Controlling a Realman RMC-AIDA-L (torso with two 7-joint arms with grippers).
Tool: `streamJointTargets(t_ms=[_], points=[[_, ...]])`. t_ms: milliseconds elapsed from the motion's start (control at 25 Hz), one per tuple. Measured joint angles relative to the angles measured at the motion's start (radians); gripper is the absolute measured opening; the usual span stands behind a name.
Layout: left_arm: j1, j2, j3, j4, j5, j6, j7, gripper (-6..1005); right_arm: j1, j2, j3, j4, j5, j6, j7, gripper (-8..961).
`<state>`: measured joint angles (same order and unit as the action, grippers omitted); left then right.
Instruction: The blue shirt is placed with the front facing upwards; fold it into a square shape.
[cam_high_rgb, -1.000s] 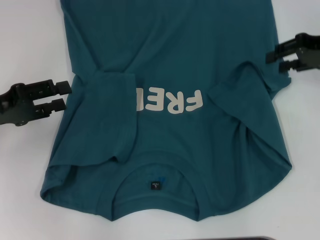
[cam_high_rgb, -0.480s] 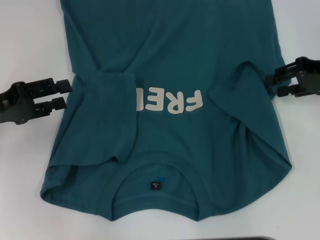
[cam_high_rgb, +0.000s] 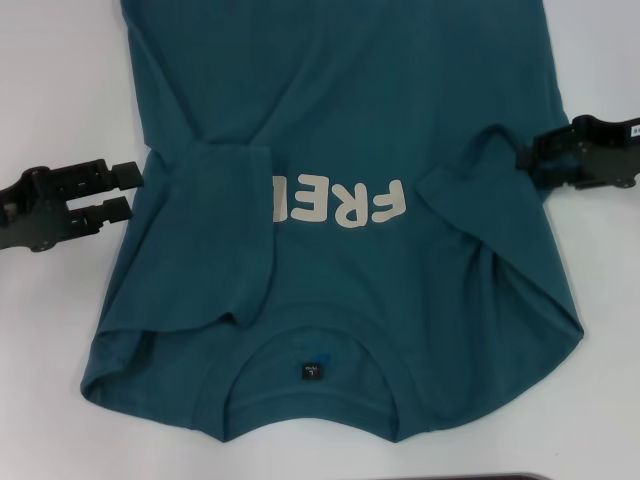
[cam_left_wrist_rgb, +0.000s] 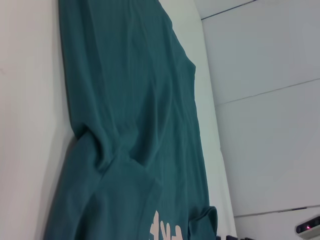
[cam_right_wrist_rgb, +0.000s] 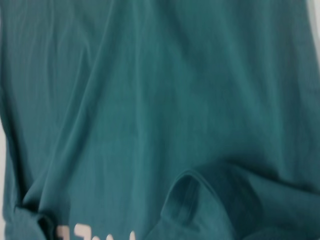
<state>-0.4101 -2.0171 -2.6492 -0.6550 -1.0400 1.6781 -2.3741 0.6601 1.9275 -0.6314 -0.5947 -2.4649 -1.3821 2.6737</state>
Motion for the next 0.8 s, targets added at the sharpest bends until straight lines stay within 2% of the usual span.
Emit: streamJointTargets(t_ms=[520, 600, 800], points=[[-0.005, -0.002, 0.000, 0.000, 0.000, 0.001, -0.007, 688, 0.014, 0.003, 0.008, -0.060, 0.007, 0.129, -0.030, 538], [-0.005, -0.002, 0.000, 0.000, 0.000, 0.001, -0.009, 689, 0.018, 0.002, 0.008, -0.062, 0.008, 0.116, -0.035, 538], [-0.004, -0.002, 0.000, 0.000, 0.000, 0.002, -0.013, 689, 0.015, -0.019, 0.012, -0.064, 0.035, -0.011, -0.020, 538]])
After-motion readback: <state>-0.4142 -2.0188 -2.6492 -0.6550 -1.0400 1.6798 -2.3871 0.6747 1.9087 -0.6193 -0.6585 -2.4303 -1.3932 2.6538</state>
